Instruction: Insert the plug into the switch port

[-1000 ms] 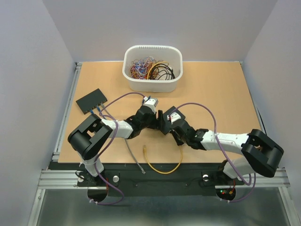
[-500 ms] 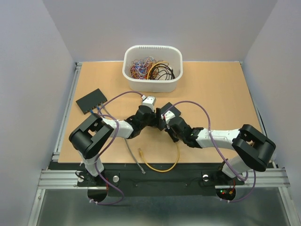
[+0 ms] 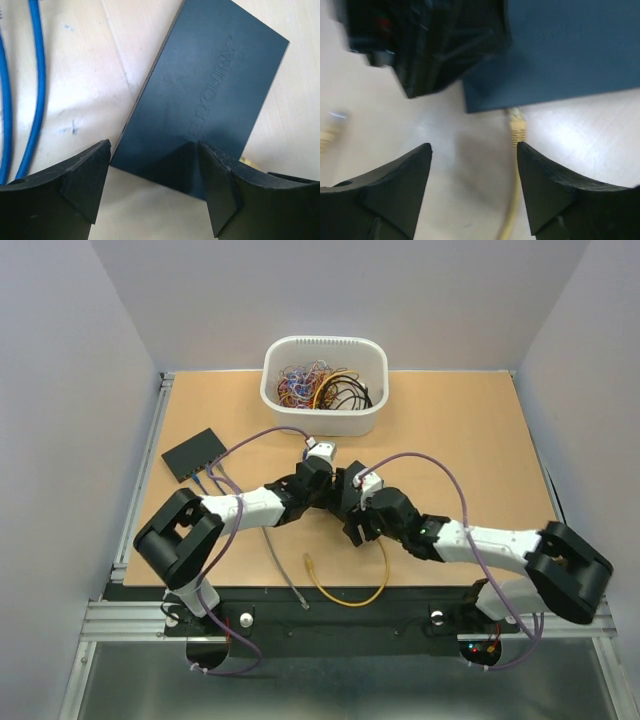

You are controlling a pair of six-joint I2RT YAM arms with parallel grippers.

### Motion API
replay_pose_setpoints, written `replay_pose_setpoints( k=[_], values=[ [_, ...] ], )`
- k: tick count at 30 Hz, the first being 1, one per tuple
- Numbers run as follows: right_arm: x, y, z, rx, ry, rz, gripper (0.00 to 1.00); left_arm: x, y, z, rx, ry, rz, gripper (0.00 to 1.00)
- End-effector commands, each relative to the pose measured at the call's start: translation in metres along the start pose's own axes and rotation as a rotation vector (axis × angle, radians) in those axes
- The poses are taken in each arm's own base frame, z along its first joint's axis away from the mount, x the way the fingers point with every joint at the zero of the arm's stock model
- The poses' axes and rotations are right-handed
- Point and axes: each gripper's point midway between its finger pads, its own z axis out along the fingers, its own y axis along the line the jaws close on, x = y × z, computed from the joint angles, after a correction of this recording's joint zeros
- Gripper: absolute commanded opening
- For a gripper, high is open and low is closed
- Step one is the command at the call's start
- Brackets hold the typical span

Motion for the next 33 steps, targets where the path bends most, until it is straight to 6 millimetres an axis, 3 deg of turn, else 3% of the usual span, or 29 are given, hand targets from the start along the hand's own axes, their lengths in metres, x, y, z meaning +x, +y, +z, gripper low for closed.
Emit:
replay_pose_setpoints(
  k=[1, 5, 9, 13, 17, 19, 20, 21, 24, 25, 27, 33],
  values=[
    [-0.073, 0.024, -0.037, -0.11, -0.267, 0.114, 0.77, -0.039, -0.004, -0.044, -0.001, -0.072, -0.014, 0.81],
    [-0.078, 0.032, -0.063, -0.177, -0.315, 0.176, 0.81, -0.065, 0.012, -0.083, -0.047, -0.199, -0.036, 0.81],
    [-0.08, 0.037, -0.077, -0.222, -0.336, 0.215, 0.84, -0.078, 0.033, -0.116, -0.105, -0.313, -0.071, 0.81],
    [-0.073, 0.038, -0.082, -0.235, -0.324, 0.237, 0.89, -0.089, 0.072, -0.152, -0.248, -0.473, -0.215, 0.84],
    [-0.063, 0.038, -0.083, -0.243, -0.312, 0.267, 1.0, -0.084, 0.125, -0.195, -0.421, -0.671, -0.391, 0.89],
    [-0.061, 0.036, -0.085, -0.243, -0.316, 0.281, 1.0, -0.076, 0.151, -0.217, -0.497, -0.782, -0.469, 0.92],
    [-0.057, 0.036, -0.084, -0.242, -0.31, 0.282, 1.0, -0.067, 0.162, -0.224, -0.529, -0.798, -0.425, 0.92],
    [-0.057, 0.036, -0.085, -0.244, -0.312, 0.285, 1.0, -0.071, 0.167, -0.233, -0.542, -0.857, -0.426, 0.91],
    [-0.057, 0.037, -0.089, -0.255, -0.324, 0.297, 1.0, -0.053, 0.18, -0.234, -0.571, -0.886, -0.41, 0.9],
    [-0.058, 0.038, -0.091, -0.266, -0.325, 0.297, 1.0, -0.059, 0.179, -0.239, -0.542, -0.949, -0.446, 0.88],
    [-0.057, 0.04, -0.092, -0.273, -0.324, 0.311, 1.0, -0.053, 0.182, -0.239, -0.554, -0.945, -0.414, 0.86],
    [-0.059, 0.041, -0.094, -0.284, -0.331, 0.347, 1.0, -0.062, 0.192, -0.254, -0.621, -1.043, -0.406, 0.87]
  ],
)
